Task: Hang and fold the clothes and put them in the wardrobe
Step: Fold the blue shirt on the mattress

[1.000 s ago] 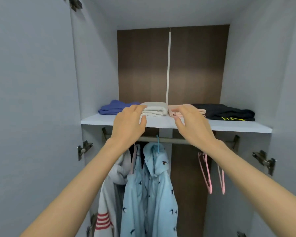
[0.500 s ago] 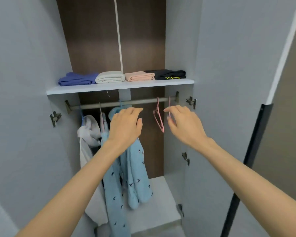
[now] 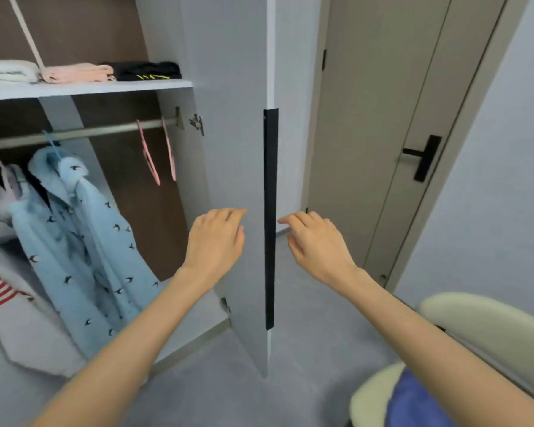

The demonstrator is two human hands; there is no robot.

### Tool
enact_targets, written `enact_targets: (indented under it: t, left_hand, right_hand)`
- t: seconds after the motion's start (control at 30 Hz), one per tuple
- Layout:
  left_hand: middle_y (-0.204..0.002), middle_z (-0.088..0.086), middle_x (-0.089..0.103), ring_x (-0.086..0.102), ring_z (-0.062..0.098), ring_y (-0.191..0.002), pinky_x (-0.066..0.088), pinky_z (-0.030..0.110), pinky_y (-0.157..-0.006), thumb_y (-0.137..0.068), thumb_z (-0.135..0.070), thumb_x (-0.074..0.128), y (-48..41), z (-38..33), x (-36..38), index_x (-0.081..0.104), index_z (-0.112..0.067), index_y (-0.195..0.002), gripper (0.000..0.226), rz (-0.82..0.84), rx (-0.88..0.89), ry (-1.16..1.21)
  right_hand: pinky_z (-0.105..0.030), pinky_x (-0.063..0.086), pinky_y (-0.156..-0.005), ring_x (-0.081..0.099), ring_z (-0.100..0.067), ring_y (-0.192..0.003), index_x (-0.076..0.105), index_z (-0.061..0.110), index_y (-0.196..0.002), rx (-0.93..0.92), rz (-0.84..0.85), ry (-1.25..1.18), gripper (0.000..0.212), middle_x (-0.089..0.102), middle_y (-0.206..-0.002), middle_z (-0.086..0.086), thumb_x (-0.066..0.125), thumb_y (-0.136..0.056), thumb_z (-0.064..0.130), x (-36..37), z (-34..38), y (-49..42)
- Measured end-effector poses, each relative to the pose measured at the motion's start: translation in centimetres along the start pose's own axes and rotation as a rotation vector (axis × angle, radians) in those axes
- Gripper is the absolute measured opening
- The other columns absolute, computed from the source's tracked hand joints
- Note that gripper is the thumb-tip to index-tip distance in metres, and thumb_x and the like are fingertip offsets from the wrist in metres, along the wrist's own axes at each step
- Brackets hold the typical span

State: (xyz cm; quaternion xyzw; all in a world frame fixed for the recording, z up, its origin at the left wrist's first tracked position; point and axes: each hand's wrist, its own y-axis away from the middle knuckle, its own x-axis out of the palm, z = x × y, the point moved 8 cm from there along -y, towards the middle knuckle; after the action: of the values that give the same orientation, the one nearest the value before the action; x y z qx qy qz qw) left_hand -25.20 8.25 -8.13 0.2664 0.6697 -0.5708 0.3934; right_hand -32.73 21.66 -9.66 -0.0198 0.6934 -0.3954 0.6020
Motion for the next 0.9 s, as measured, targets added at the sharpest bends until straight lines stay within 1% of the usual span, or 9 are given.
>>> enact_targets:
  t: [0.07, 0.2, 0.33, 0.43, 0.5, 0.57, 0.63, 0.77, 0.9]
  left_hand:
    - [-0.108, 0.008, 0.068, 0.063, 0.032, -0.096, 0.047, 0.04, -0.08, -0.088, -0.015, 0.058, 0.4, -4.1, 2.0, 0.062, -0.011, -0.119, 0.031, 0.032, 0.012, 0.055]
    - [-0.124, 0.007, 0.06, 0.056, 0.03, -0.11, 0.041, 0.039, -0.088, -0.095, -0.02, 0.046, 0.9, -12.0, 6.1, 0.052, -0.014, -0.132, 0.038, 0.122, 0.03, 0.108]
    - [-0.13, 0.006, 0.055, 0.051, 0.028, -0.117, 0.037, 0.036, -0.093, -0.098, -0.023, 0.039, 2.0, -19.0, 10.0, 0.044, -0.017, -0.138, 0.041, 0.238, 0.077, 0.123]
    - [-0.134, 0.004, 0.052, 0.048, 0.026, -0.121, 0.035, 0.035, -0.096, -0.099, -0.025, 0.036, 3.4, -23.3, 13.2, 0.04, -0.019, -0.141, 0.042, 0.344, 0.119, 0.119]
    - [-0.135, 0.004, 0.051, 0.047, 0.026, -0.122, 0.035, 0.035, -0.097, -0.099, -0.025, 0.037, 4.3, -26.0, 15.2, 0.04, -0.02, -0.141, 0.042, 0.406, 0.153, 0.138]
    - [-0.135, 0.004, 0.052, 0.048, 0.025, -0.122, 0.036, 0.034, -0.097, -0.098, -0.025, 0.038, 5.4, -28.5, 17.1, 0.04, -0.02, -0.14, 0.042, 0.455, 0.188, 0.16]
    - [-0.134, 0.004, 0.052, 0.049, 0.025, -0.121, 0.036, 0.033, -0.097, -0.098, -0.025, 0.039, 7.1, -30.8, 19.1, 0.04, -0.021, -0.14, 0.043, 0.508, 0.221, 0.172]
    - [-0.136, 0.003, 0.051, 0.047, 0.024, -0.123, 0.036, 0.032, -0.098, -0.097, -0.026, 0.039, 10.8, -34.7, 22.8, 0.038, -0.023, -0.141, 0.044, 0.617, 0.284, 0.183]
    - [-0.134, 0.003, 0.052, 0.048, 0.024, -0.121, 0.036, 0.033, -0.097, -0.097, -0.025, 0.038, 14.1, -37.9, 26.3, 0.04, -0.022, -0.139, 0.043, 0.693, 0.322, 0.187]
  right_hand:
    - [-0.036, 0.044, -0.073, 0.059, -0.026, -0.097, 0.06, 0.015, -0.119, 0.046, 0.053, 0.006, 0.03, 0.064, -0.112, -0.002, 0.053, -0.09, 0.012, -0.1, -3.4, 3.2]
    - [-0.037, 0.043, -0.08, 0.055, -0.027, -0.104, 0.057, 0.017, -0.123, 0.167, 0.127, 0.005, 0.031, 0.06, -0.12, -0.001, 0.049, -0.094, 0.017, -0.3, -10.3, 10.1]
    - [-0.037, 0.042, -0.085, 0.051, -0.025, -0.111, 0.055, 0.019, -0.126, 0.372, 0.196, -0.05, 0.032, 0.056, -0.127, 0.0, 0.046, -0.095, 0.019, -0.5, -17.1, 17.5]
    - [-0.036, 0.043, -0.089, 0.052, -0.026, -0.115, 0.056, 0.016, -0.124, 0.538, 0.239, -0.135, 0.032, 0.057, -0.126, -0.004, 0.048, -0.093, 0.015, -0.3, -21.1, 23.1]
    - [-0.035, 0.043, -0.088, 0.053, -0.025, -0.113, 0.056, 0.015, -0.123, 0.688, 0.246, -0.216, 0.032, 0.058, -0.123, -0.006, 0.049, -0.092, 0.013, -0.2, -23.4, 27.0]
    - [-0.034, 0.044, -0.086, 0.054, -0.024, -0.109, 0.056, 0.016, -0.123, 0.8, 0.254, -0.247, 0.032, 0.058, -0.119, -0.005, 0.049, -0.092, 0.013, 0.0, -25.0, 30.8]
    - [-0.034, 0.044, -0.088, 0.054, -0.023, -0.11, 0.056, 0.015, -0.124, 0.877, 0.271, -0.254, 0.032, 0.058, -0.121, -0.004, 0.048, -0.093, 0.014, 0.3, -25.8, 34.5]
    - [-0.032, 0.043, -0.092, 0.053, -0.022, -0.115, 0.055, 0.014, -0.126, 0.974, 0.33, -0.225, 0.033, 0.058, -0.127, -0.003, 0.047, -0.094, 0.015, 1.1, -26.4, 41.5]
    - [-0.037, 0.045, -0.096, 0.052, -0.021, -0.118, 0.053, 0.016, -0.127, 1.038, 0.414, -0.221, 0.034, 0.056, -0.129, -0.001, 0.045, -0.094, 0.015, 2.8, -26.8, 47.2]
